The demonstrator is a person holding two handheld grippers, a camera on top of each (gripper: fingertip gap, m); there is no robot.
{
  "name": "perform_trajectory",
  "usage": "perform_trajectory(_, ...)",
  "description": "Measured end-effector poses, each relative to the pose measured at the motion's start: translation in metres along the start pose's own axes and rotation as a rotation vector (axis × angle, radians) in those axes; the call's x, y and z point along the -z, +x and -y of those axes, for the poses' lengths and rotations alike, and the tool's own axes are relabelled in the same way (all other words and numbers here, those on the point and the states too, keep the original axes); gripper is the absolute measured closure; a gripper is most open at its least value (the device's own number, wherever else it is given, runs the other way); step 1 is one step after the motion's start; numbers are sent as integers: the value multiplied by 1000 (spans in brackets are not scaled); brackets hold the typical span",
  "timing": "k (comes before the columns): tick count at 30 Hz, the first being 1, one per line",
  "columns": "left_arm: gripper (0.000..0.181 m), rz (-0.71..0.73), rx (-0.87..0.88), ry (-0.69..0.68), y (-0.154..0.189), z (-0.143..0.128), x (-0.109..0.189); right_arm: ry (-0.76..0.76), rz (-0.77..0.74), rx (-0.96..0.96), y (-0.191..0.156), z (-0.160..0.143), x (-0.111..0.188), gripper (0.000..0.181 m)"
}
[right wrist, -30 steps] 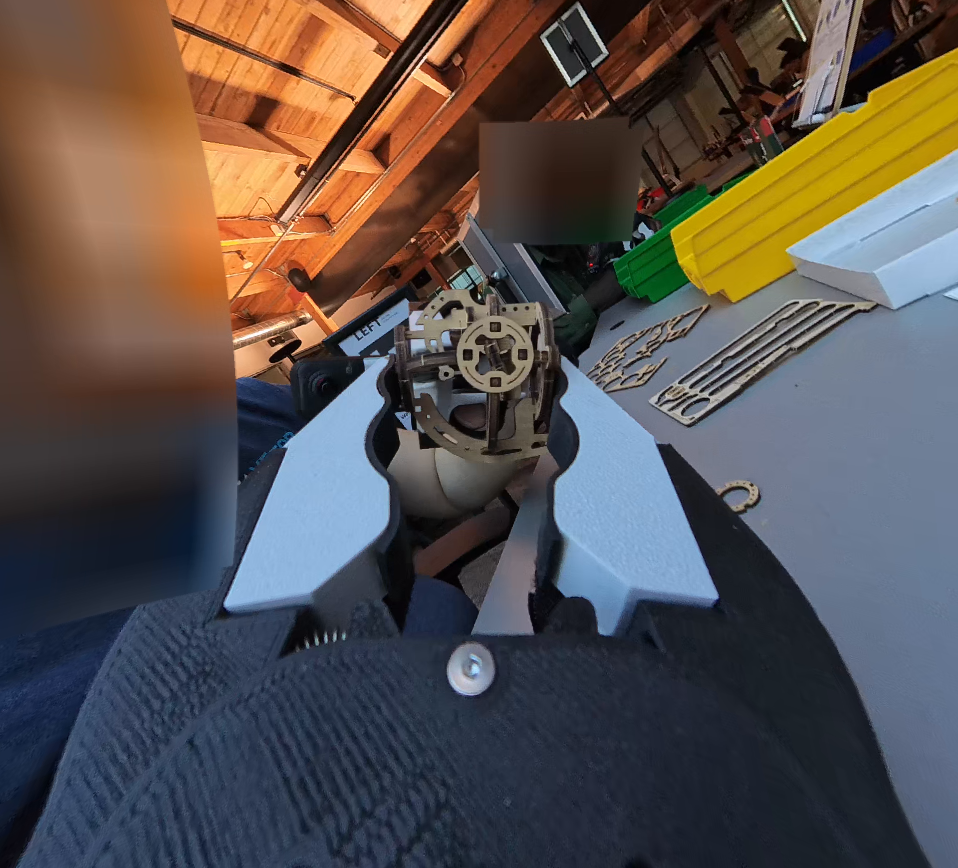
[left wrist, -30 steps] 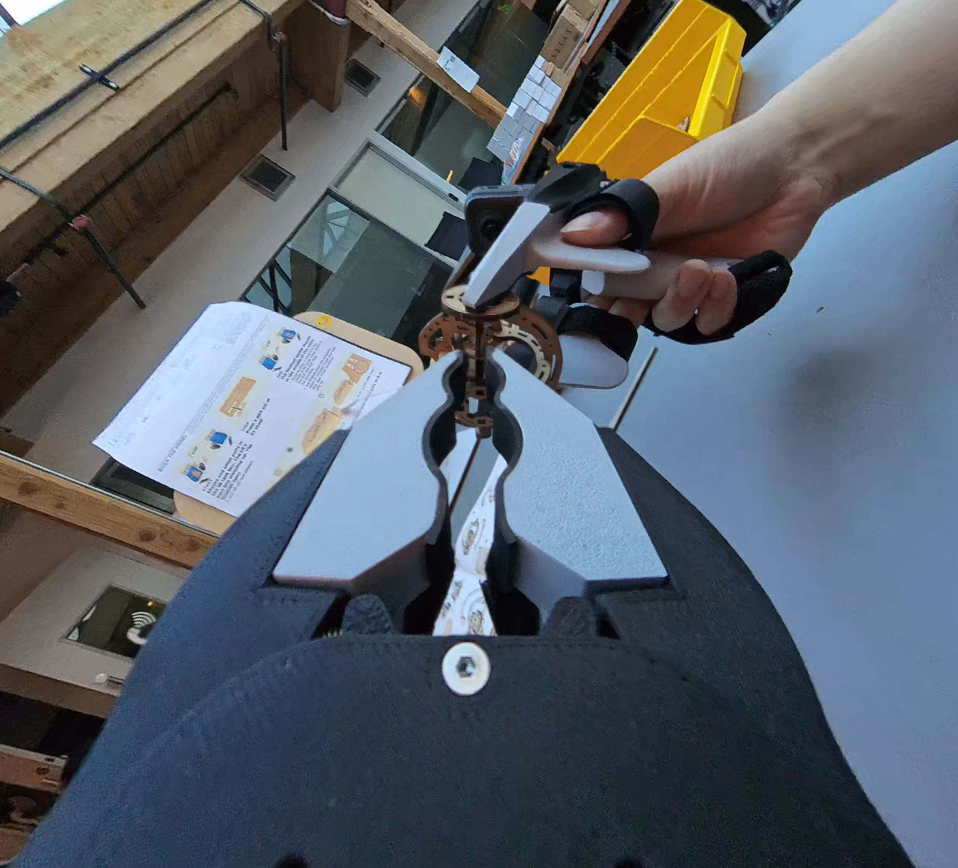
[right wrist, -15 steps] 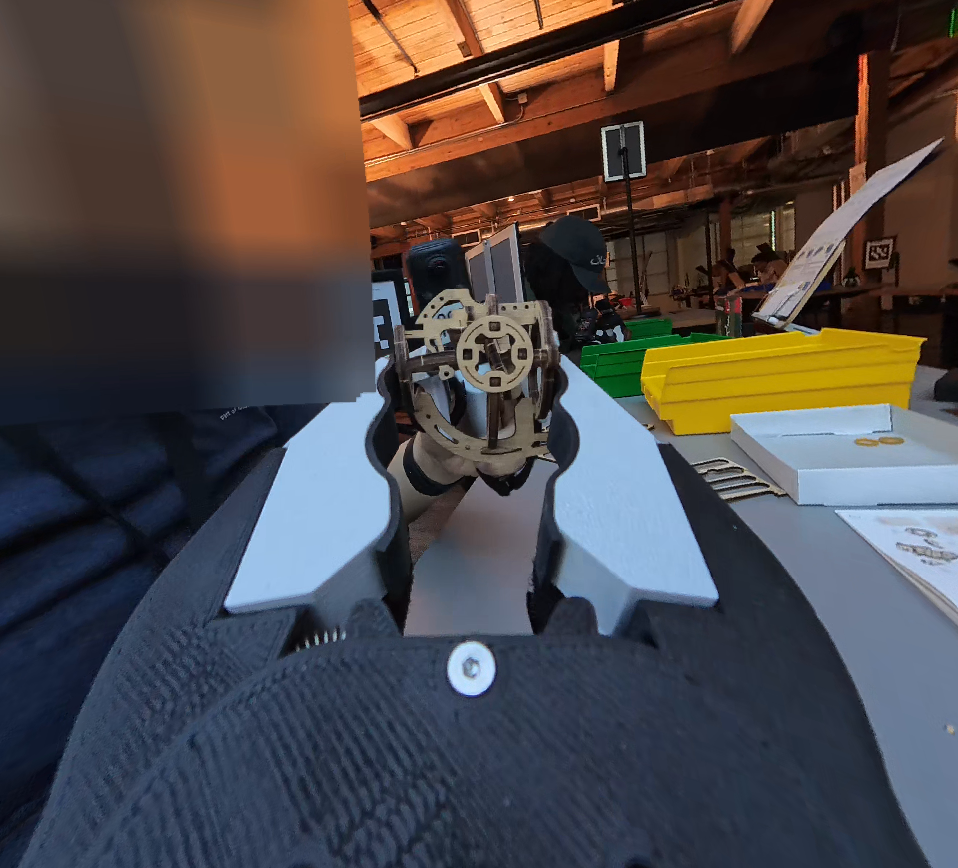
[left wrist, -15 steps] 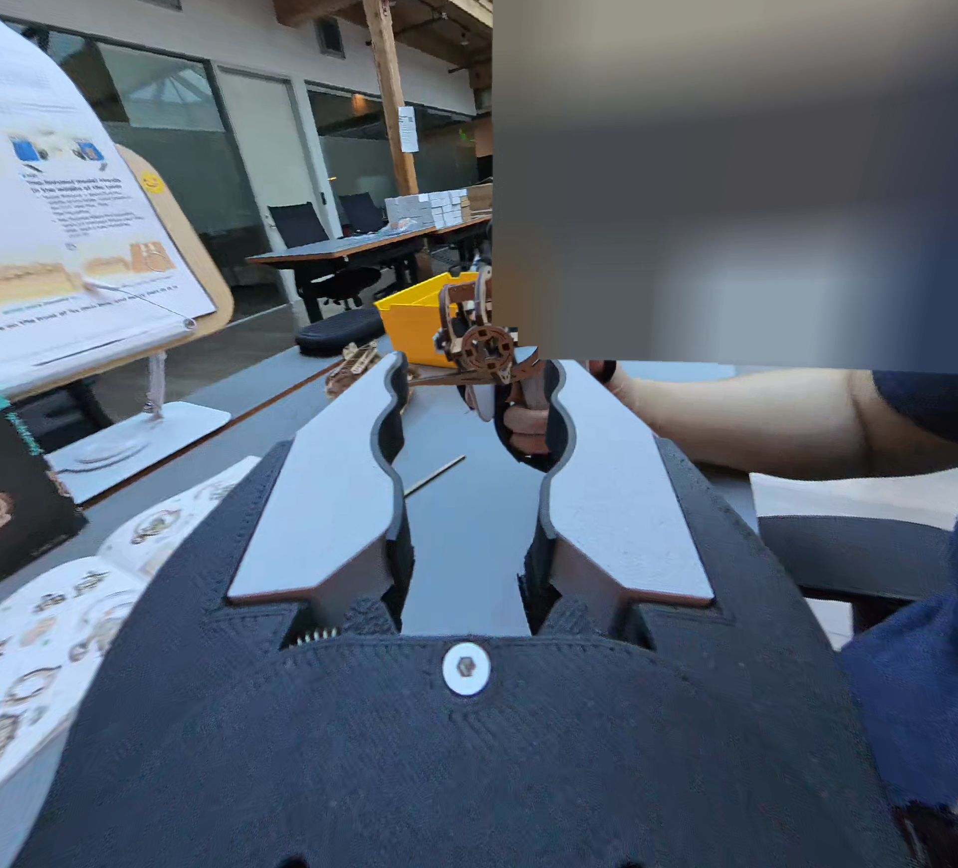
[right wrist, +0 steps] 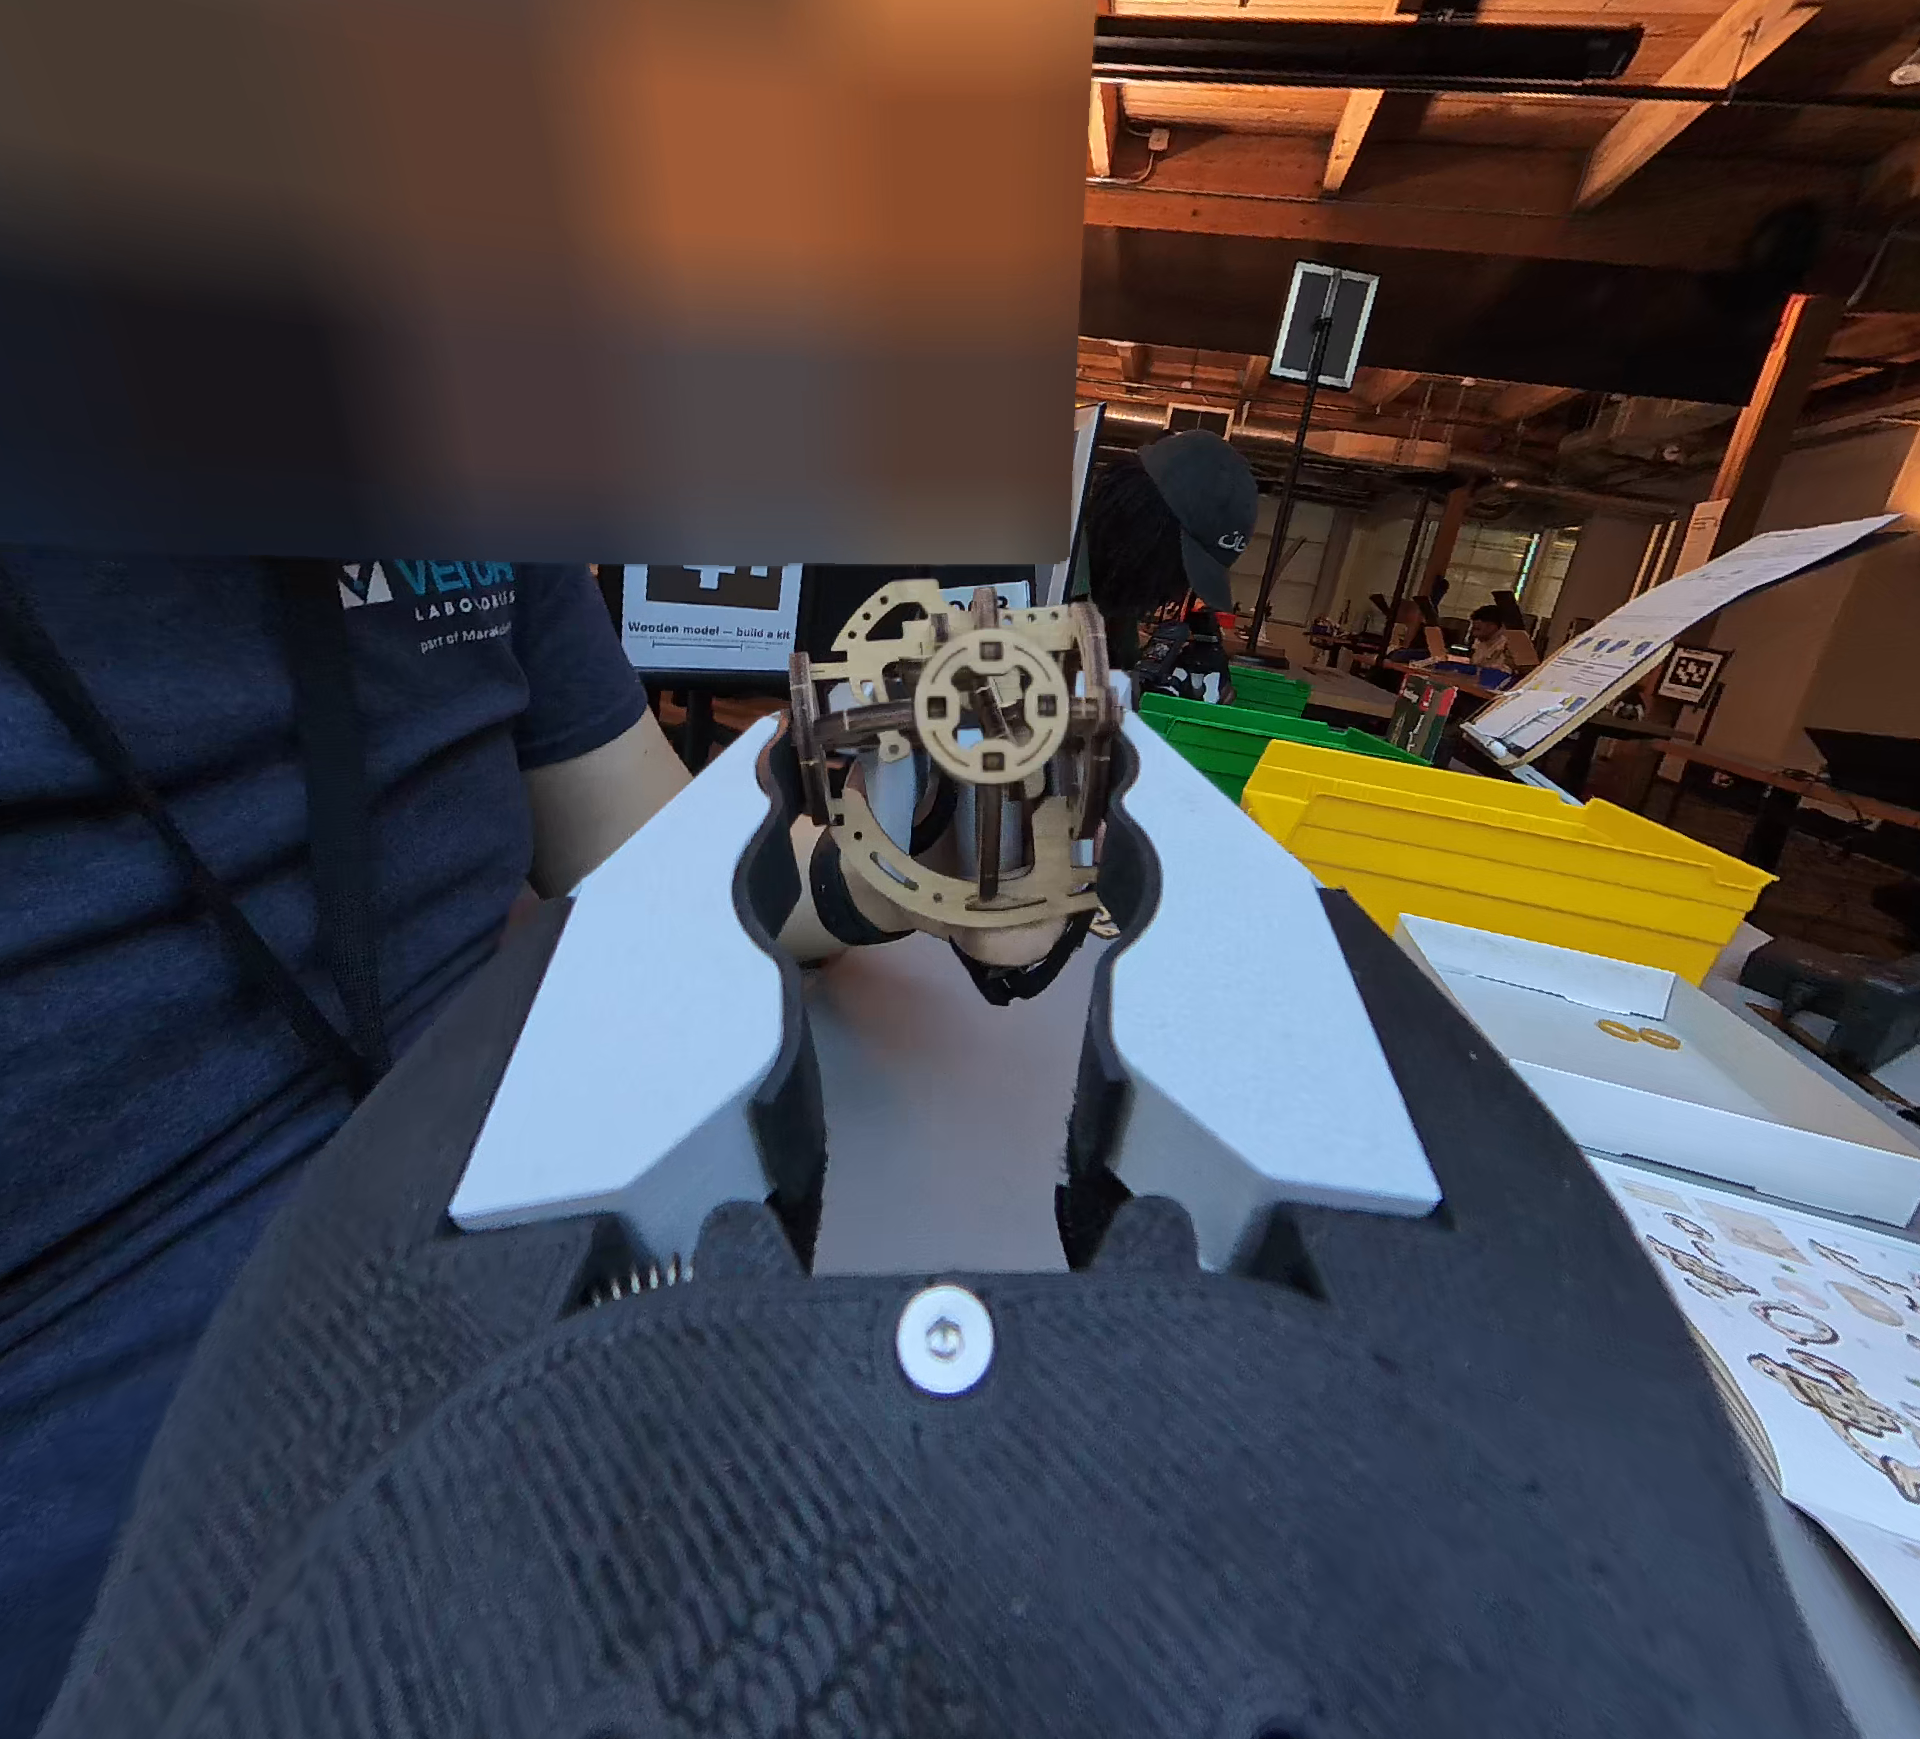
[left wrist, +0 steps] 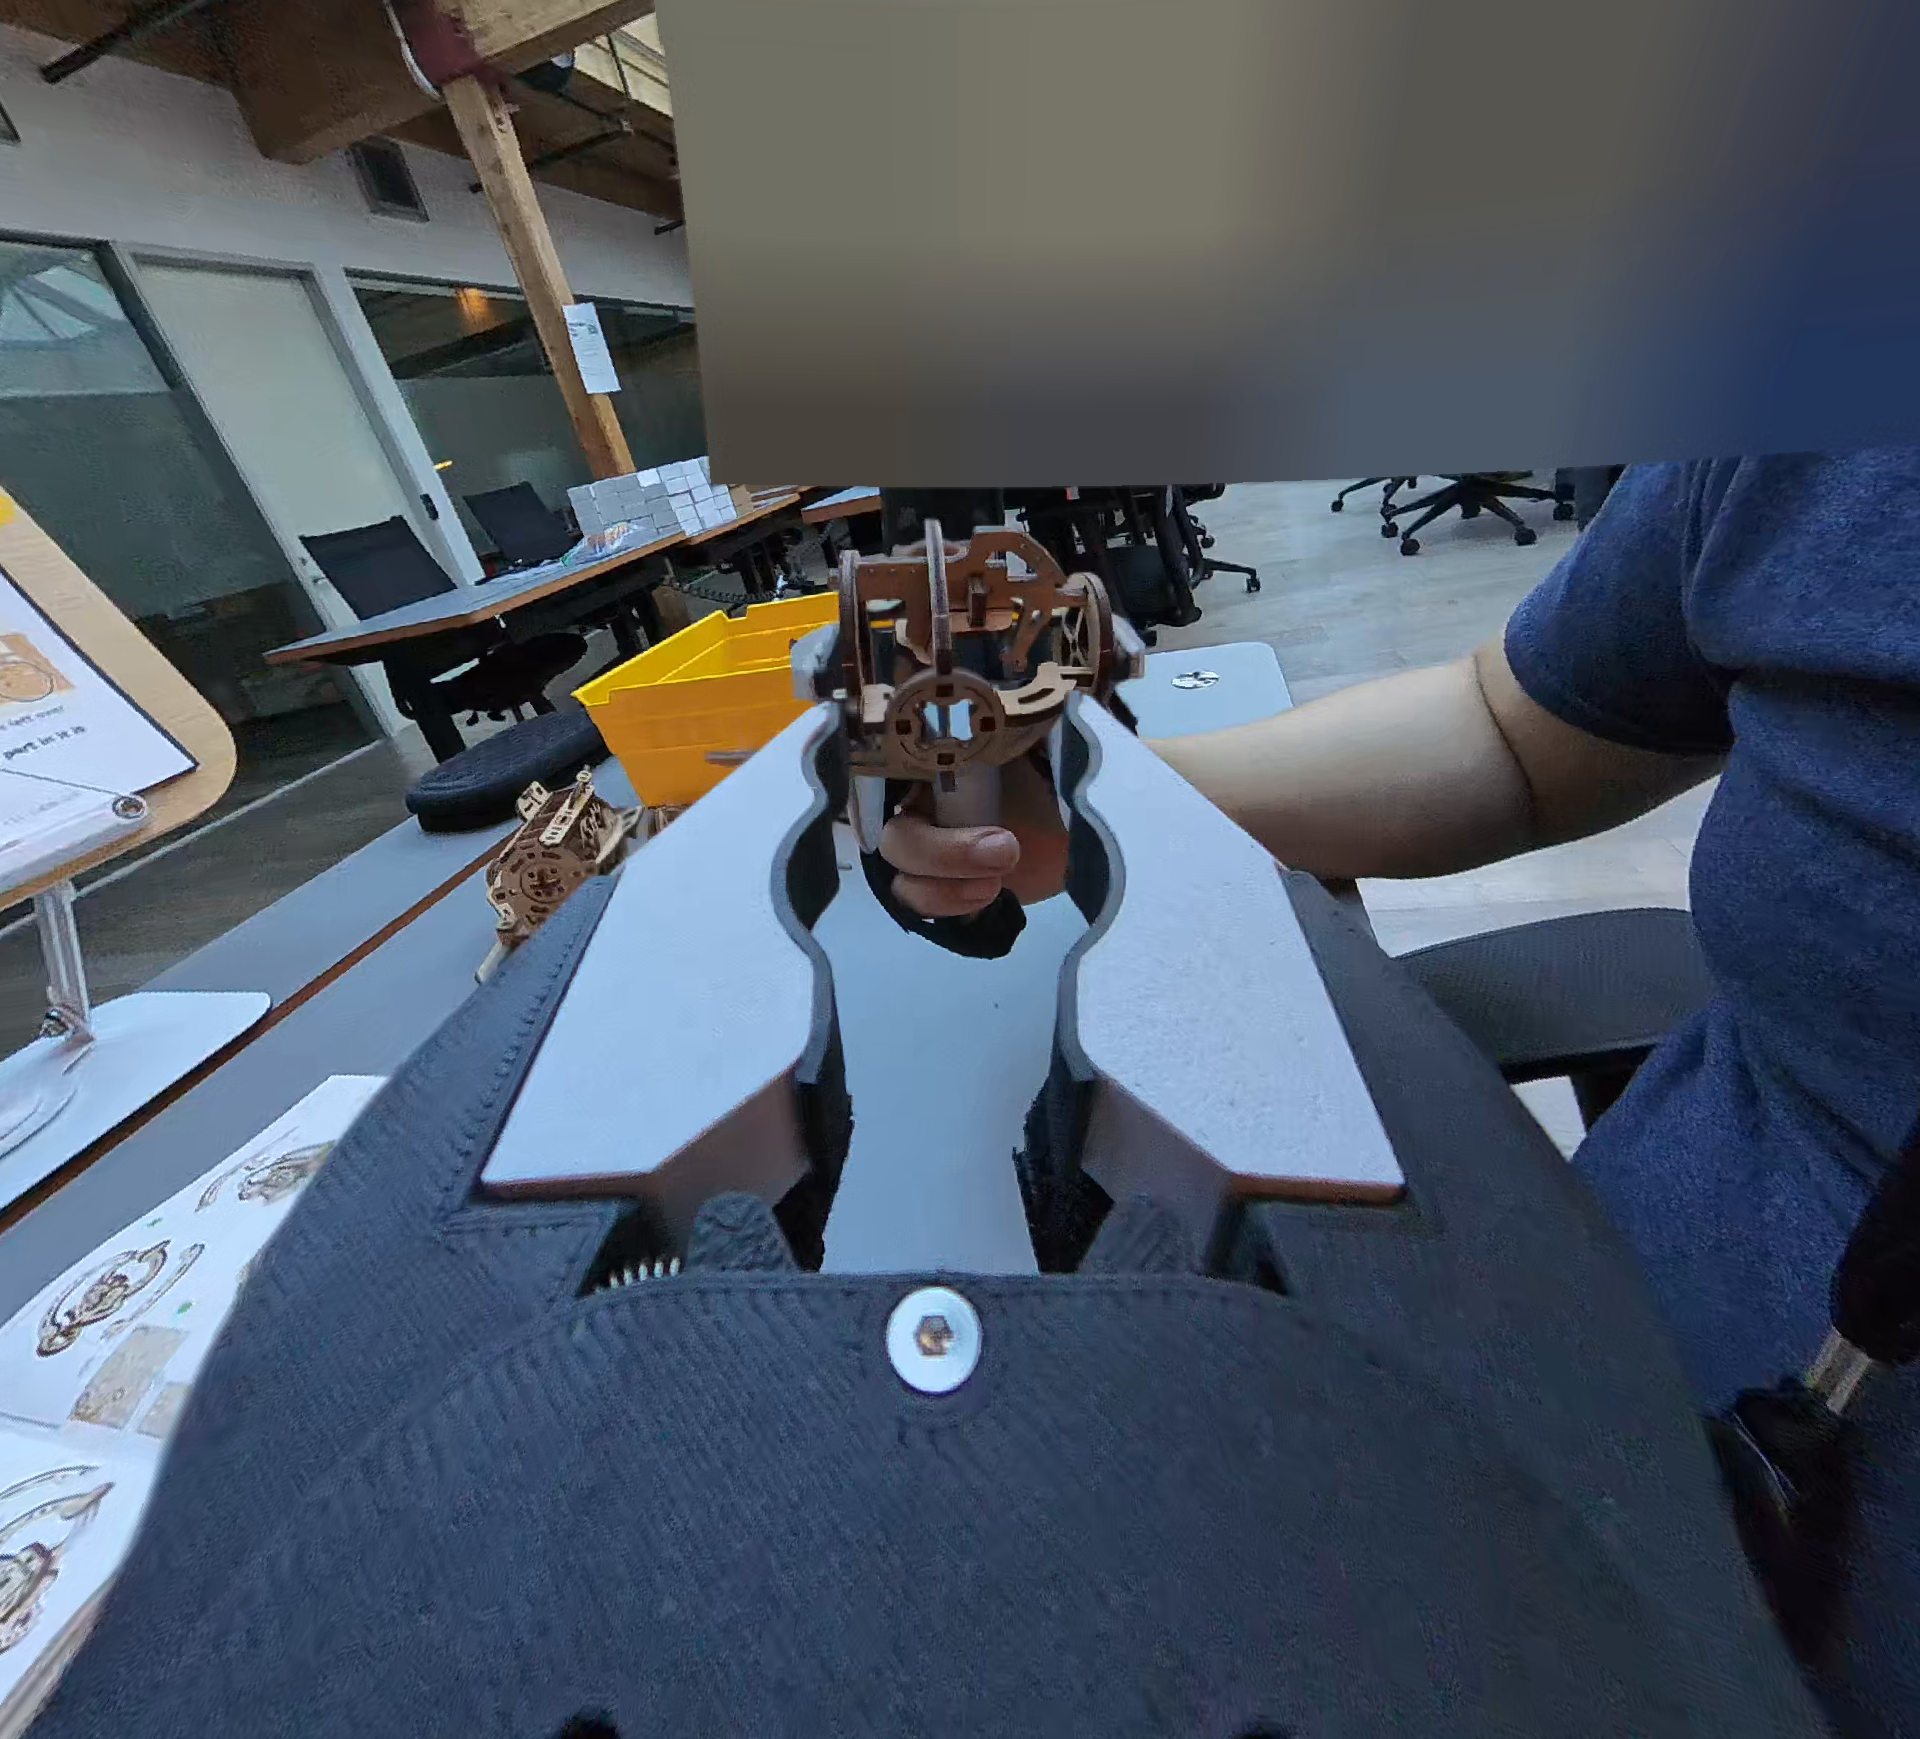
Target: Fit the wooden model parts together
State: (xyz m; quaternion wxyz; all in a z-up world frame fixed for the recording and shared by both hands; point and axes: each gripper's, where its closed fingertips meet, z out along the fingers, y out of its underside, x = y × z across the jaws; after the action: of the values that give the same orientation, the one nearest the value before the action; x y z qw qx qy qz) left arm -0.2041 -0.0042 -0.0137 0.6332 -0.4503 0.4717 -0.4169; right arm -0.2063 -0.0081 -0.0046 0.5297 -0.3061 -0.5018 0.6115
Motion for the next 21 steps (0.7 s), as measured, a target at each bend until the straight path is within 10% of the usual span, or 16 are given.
perform_trajectory(21, 143, 29, -94, -13, 7, 4, 2, -44, -15, 88, -5, 0, -3, 127)
